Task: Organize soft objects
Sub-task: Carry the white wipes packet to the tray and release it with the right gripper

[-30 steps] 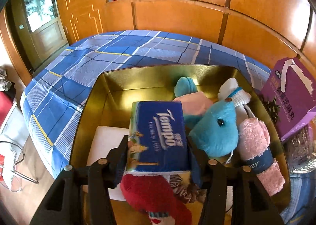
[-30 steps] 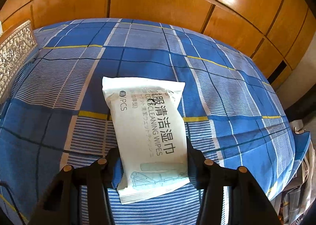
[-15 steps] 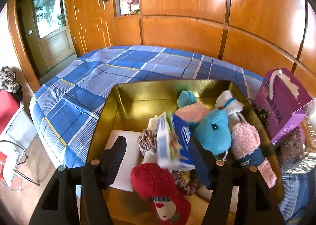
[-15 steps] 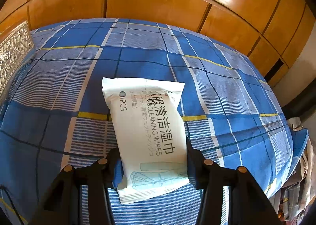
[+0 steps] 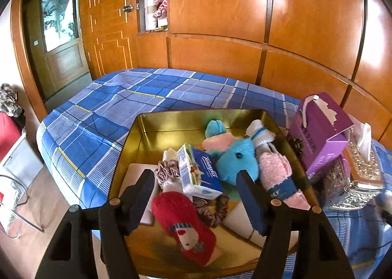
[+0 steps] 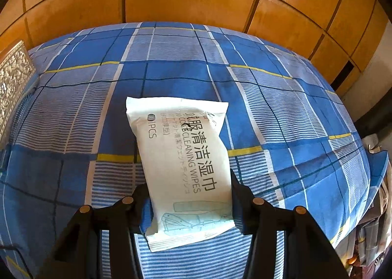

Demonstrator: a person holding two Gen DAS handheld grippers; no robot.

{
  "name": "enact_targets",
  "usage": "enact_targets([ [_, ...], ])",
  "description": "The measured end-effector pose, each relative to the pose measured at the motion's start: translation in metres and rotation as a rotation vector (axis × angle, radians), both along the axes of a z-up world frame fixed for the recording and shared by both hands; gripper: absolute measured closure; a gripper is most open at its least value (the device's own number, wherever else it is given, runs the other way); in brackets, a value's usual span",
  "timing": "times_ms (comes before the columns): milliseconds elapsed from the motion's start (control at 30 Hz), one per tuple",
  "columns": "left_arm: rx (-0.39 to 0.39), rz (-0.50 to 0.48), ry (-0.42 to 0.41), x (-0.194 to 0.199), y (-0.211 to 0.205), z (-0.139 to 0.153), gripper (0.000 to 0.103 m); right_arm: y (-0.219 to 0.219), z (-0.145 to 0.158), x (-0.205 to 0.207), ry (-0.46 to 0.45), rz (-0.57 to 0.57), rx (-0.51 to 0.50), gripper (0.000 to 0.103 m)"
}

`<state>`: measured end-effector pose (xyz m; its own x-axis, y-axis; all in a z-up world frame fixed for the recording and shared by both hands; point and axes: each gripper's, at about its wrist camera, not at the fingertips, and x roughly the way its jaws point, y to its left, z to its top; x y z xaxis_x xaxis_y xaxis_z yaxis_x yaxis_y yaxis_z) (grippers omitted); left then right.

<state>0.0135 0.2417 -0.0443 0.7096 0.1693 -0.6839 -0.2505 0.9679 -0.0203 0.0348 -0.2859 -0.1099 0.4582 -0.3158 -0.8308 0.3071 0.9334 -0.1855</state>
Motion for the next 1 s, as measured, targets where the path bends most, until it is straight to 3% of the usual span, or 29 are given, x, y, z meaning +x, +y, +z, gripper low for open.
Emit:
enact_targets([
  [200, -0.002, -0.022, -0.001, -0.005, -0.01, 0.001, 0.033, -0.003, 0.003, 0.018, 0.038, -0.012, 0.075, 0.053],
  [567, 0.011, -0.045, 0.006, -0.009, -0.017, -0.002, 0.033, 0.022, 0.011, 0.077, 0.135, 0.066, 0.207, 0.053],
  [1000, 0.005, -0.045, 0.01, -0.01, -0.013, -0.004, 0.033, 0.115, 0.107, 0.16, 0.038, 0.31, 0.13, 0.053],
])
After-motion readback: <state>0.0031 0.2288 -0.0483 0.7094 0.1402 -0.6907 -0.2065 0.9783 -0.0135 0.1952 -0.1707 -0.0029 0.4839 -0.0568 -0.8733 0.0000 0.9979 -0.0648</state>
